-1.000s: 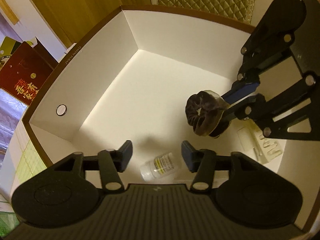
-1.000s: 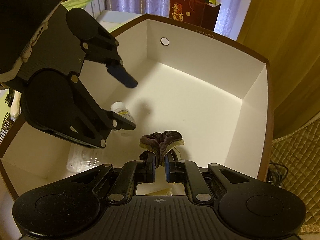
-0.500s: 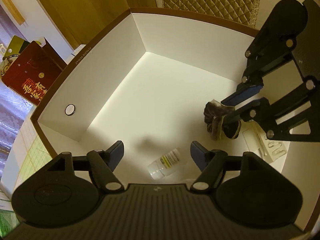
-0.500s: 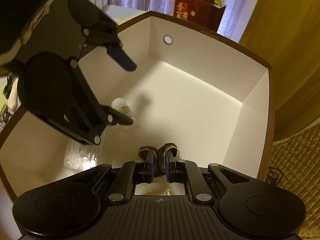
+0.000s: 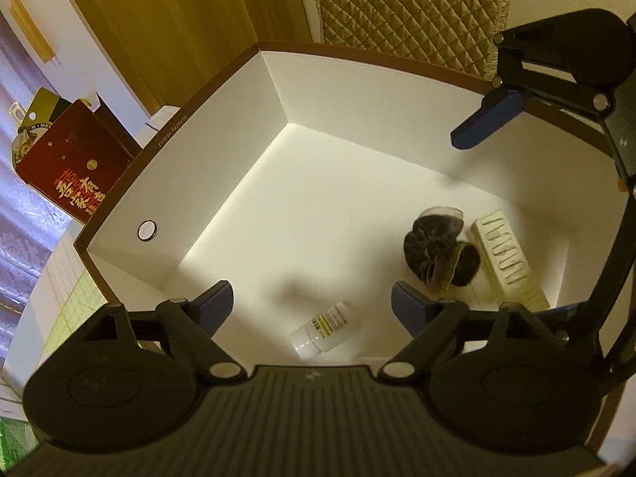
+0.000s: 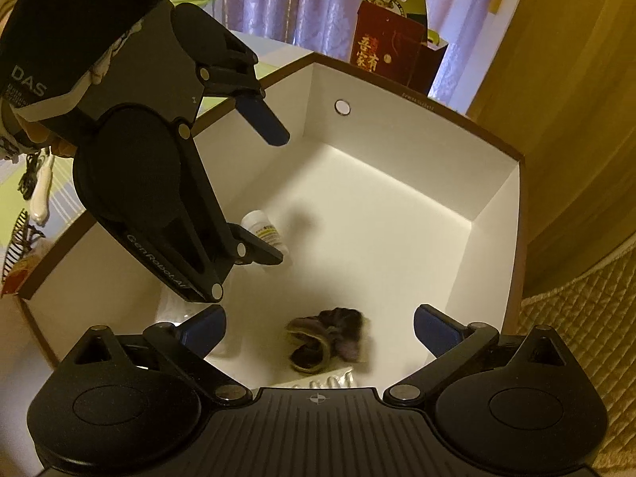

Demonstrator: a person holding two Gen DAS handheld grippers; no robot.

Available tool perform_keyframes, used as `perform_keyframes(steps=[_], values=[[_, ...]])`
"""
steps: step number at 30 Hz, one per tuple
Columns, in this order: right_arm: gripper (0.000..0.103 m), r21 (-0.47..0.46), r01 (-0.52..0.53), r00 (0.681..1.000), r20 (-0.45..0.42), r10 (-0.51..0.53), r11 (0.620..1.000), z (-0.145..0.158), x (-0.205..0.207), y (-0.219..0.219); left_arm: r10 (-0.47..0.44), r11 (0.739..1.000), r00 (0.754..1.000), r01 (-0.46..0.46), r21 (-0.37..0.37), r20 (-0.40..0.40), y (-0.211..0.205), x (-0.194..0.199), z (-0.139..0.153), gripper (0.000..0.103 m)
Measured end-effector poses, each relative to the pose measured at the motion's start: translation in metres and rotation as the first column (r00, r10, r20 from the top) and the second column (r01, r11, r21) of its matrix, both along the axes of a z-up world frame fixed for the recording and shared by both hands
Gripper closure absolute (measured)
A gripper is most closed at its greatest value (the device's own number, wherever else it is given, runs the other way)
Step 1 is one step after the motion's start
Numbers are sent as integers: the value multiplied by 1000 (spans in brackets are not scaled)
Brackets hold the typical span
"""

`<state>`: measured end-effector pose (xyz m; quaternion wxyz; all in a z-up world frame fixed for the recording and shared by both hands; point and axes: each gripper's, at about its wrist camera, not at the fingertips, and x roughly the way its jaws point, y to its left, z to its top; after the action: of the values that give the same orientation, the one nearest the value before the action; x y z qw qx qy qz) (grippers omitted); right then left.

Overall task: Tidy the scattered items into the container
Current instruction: 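Withdraw both tools from the box toward the remaining items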

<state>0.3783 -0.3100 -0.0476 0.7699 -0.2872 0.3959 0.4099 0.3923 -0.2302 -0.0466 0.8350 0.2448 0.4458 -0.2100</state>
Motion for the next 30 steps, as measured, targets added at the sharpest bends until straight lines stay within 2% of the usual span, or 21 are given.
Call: perform_keyframes(steps=[13,17,30], values=[[0,33,67,998,2,-67,997,12,0,0,31,999,999,-31,-29,13,7,-20,21,13],[0,43,84,996,8,-84,996,40,-23,-18,40,998,999,-39,-45,21,10,-28,29,12],[0,62,148,987,60,-151,987,72,-63,-17,58,996,997,-53,-78,58,26,-67,63,11]])
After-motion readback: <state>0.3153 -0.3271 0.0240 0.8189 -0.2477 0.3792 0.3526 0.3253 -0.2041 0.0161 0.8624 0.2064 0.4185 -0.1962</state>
